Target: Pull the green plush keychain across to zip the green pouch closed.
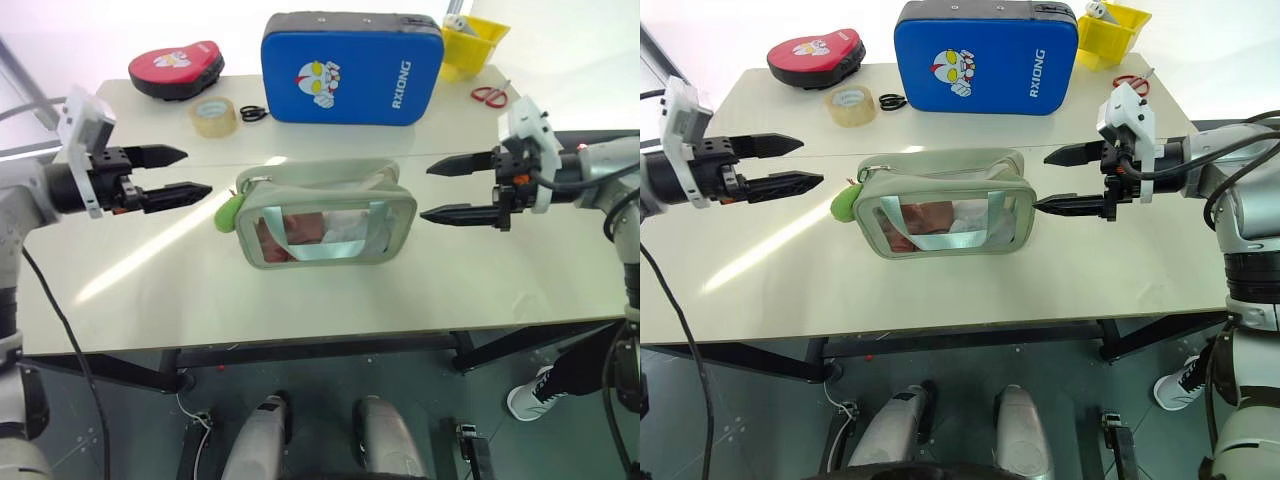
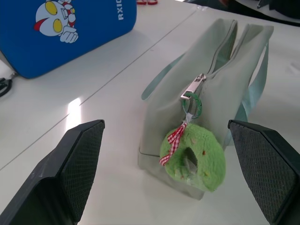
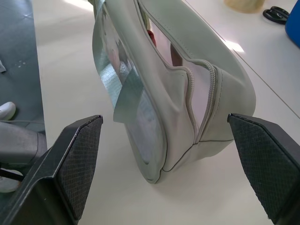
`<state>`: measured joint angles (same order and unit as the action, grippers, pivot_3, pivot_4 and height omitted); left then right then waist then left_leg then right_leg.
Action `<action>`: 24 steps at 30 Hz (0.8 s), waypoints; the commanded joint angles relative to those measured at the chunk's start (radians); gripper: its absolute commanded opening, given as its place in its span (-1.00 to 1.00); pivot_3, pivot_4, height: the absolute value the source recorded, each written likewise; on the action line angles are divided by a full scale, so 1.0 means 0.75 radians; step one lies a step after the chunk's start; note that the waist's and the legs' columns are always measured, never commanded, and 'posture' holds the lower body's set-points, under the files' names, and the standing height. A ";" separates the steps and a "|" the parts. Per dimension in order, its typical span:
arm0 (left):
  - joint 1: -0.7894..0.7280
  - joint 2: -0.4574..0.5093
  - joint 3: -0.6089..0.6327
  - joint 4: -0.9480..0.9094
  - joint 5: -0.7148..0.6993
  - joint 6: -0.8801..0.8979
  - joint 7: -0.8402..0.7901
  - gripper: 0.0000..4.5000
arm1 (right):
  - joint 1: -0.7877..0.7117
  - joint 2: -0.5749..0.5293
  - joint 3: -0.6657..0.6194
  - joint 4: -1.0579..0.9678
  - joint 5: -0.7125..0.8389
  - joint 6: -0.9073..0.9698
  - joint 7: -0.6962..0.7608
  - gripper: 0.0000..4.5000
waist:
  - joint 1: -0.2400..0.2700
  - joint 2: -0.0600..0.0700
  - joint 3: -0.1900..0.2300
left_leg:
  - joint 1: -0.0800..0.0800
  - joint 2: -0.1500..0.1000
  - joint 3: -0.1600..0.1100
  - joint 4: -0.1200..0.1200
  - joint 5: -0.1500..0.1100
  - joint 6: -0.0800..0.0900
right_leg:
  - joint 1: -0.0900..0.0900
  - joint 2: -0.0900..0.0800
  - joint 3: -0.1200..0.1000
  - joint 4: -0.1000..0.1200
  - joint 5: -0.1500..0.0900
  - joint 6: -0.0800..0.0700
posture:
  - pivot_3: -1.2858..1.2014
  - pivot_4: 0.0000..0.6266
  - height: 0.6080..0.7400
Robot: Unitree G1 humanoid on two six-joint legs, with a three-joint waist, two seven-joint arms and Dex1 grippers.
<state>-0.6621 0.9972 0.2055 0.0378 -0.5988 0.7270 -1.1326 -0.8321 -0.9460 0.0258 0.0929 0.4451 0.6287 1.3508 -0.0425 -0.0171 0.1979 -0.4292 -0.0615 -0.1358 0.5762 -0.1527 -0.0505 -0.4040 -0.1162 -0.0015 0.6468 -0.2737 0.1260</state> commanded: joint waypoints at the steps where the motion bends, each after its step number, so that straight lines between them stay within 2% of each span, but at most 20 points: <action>1: 0.002 0.037 0.038 -0.023 0.003 -0.027 -0.016 1.00 | -0.046 0.003 -0.048 -0.015 0.019 -0.014 -0.009 0.97 | 0.000 0.000 0.000 | 0.000 0.000 0.000 0.000 0.000 0.000 | 0.000 0.000 0.000 0.000 0.000 0.000 | 0.03 -0.52 1.00; 10: -0.030 0.048 0.031 0.000 -0.001 -0.008 -0.011 1.00 | -0.074 0.035 -0.056 -0.089 0.063 0.061 -0.062 0.97 | -0.001 0.000 0.000 | 0.000 0.000 0.001 0.000 0.000 0.000 | -0.001 0.001 0.001 0.001 0.000 0.000 | 0.03 -0.52 1.00; 17: -0.043 0.048 0.003 0.007 0.016 -0.026 -0.035 1.00 | -0.031 0.047 0.000 -0.187 0.031 0.014 -0.089 0.97 | -0.001 0.000 0.000 | 0.000 0.000 0.001 0.000 0.000 0.000 | -0.001 0.001 0.001 0.001 0.000 0.000 | 0.03 -0.52 1.00; 24: -0.025 0.035 -0.032 0.009 0.053 -0.071 -0.045 1.00 | -0.062 0.181 0.083 -0.161 -0.060 -0.078 -0.176 0.97 | -0.002 0.000 0.000 | 0.000 0.000 0.001 0.000 0.000 0.000 | -0.002 0.003 0.001 0.002 0.001 -0.001 | 0.03 -0.52 1.00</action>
<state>-0.6742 1.0125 0.1704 0.0576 -0.5656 0.6909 -1.1614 -0.8465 -0.8065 0.1009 -0.0152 0.4116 0.5959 1.2274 -0.0437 -0.0170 0.1979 -0.4292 -0.0614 -0.1346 0.5762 -0.1526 -0.0504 -0.4055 -0.1143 -0.0005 0.6480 -0.2732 0.1255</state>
